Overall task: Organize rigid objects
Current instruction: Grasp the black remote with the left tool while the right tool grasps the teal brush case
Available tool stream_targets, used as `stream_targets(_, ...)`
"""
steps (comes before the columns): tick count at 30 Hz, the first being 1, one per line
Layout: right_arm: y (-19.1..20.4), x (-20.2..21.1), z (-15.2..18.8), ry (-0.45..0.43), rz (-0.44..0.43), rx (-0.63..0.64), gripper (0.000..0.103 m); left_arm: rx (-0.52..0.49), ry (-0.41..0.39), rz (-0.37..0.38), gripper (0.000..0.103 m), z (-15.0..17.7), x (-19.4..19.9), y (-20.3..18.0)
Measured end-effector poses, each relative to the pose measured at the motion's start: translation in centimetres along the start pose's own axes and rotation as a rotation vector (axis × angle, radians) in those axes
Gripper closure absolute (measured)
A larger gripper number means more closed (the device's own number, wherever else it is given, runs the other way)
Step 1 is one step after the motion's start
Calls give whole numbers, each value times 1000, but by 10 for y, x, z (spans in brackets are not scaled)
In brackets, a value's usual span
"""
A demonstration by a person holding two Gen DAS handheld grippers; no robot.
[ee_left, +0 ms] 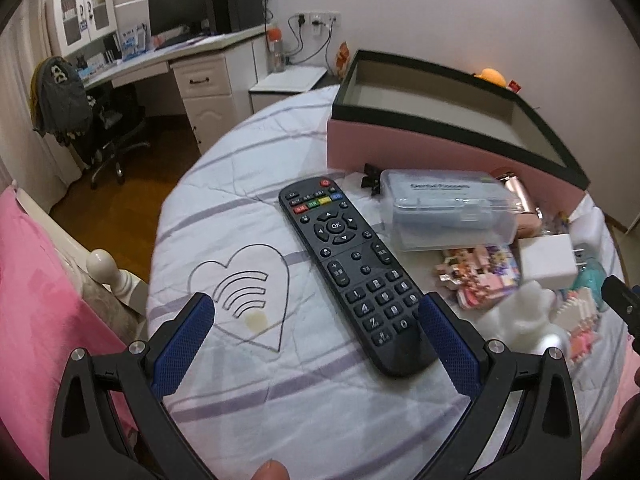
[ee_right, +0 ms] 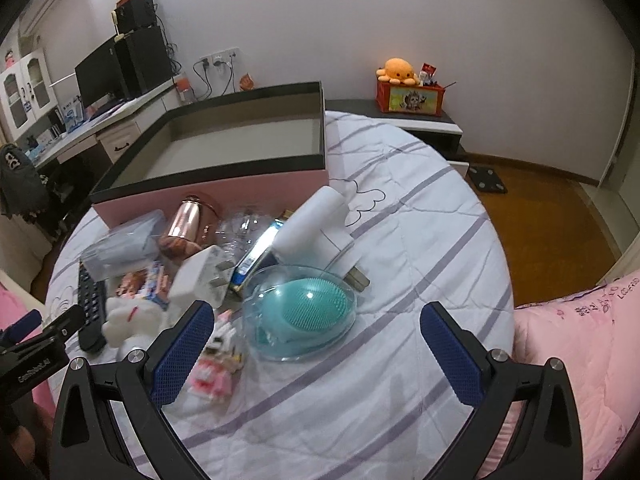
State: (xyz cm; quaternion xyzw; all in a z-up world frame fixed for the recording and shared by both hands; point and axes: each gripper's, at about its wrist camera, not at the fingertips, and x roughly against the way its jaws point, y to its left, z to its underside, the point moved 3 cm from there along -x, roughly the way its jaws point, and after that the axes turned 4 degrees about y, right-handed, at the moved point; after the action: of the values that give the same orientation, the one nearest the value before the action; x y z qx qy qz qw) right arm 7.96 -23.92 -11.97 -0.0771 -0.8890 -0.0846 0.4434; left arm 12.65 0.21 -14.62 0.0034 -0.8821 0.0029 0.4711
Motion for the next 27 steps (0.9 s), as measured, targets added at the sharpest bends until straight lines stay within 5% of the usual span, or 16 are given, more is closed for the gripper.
stream_targets(15, -7, -36, -6, 71, -71, 16, 0, 2, 51, 28, 0, -9, -31, -11)
stream_targets(20, -7, -31, -7, 66, -75, 31, 9, -27, 48, 48, 12, -2, -23, -3)
stream_targets(24, -7, -38, -7, 86, -91, 19, 9, -34, 51, 31, 7, -2, -24, 0)
stream_targets(27, 4, -53, -2, 112, -13, 111, 8, -27, 50, 13, 2, -8, -31, -2)
